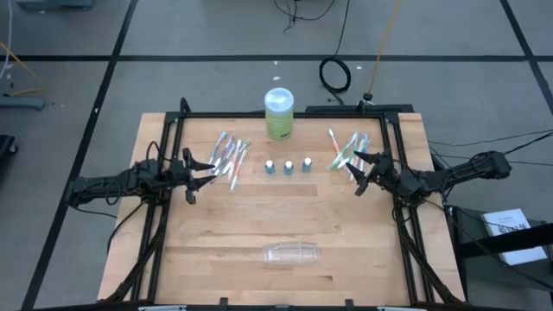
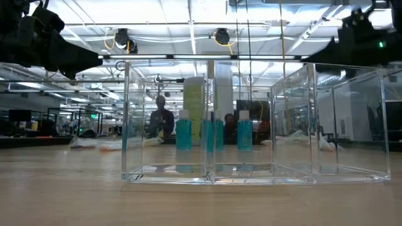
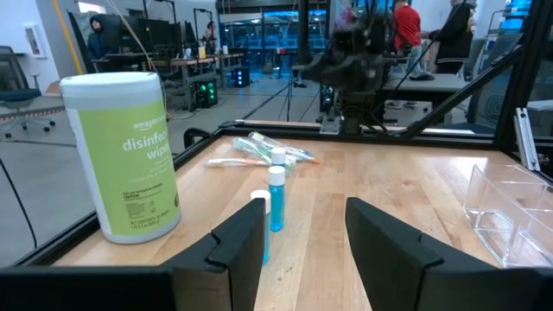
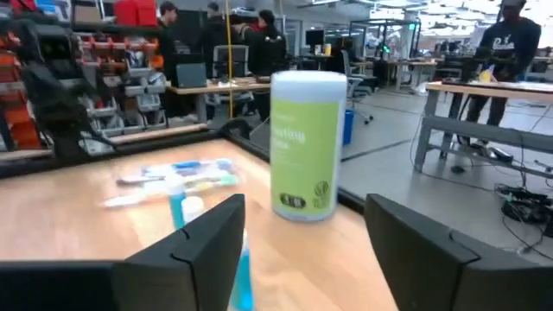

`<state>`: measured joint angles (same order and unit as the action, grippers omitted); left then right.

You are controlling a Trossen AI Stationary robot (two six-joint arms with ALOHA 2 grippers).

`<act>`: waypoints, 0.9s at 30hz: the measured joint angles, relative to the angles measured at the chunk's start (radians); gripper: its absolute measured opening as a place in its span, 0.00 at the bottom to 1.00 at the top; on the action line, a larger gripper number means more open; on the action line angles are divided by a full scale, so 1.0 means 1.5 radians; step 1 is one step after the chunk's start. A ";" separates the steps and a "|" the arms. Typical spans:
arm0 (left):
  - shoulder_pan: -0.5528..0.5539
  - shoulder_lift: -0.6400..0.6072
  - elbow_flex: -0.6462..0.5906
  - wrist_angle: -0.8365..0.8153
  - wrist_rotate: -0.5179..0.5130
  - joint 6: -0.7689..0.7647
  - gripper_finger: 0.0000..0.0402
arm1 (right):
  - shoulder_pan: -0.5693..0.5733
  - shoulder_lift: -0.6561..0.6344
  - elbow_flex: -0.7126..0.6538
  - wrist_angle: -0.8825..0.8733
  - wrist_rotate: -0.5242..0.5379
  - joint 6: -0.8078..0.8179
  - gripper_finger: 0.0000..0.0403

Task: Pick & Place toothbrushing station
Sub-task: Put the blue toothbrush into the transparent organizer

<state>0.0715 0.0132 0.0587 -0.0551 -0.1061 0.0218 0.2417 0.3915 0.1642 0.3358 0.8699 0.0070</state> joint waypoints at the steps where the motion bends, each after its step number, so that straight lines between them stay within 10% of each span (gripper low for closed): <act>1: 0.000 0.000 0.000 0.000 0.000 0.000 0.41 | 0.000 0.022 0.022 -0.005 0.014 -0.003 0.61; 10: 0.000 0.000 0.000 0.000 0.000 0.000 0.41 | -0.032 0.190 0.224 -0.237 0.112 0.167 0.60; 27: 0.000 0.000 0.000 0.000 0.000 0.000 0.41 | -0.350 0.355 0.348 -0.767 -0.330 0.516 0.56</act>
<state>0.0715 0.0132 0.0587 -0.0551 -0.1059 0.0216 -0.2831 0.9246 0.6859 -0.8154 0.3756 0.7814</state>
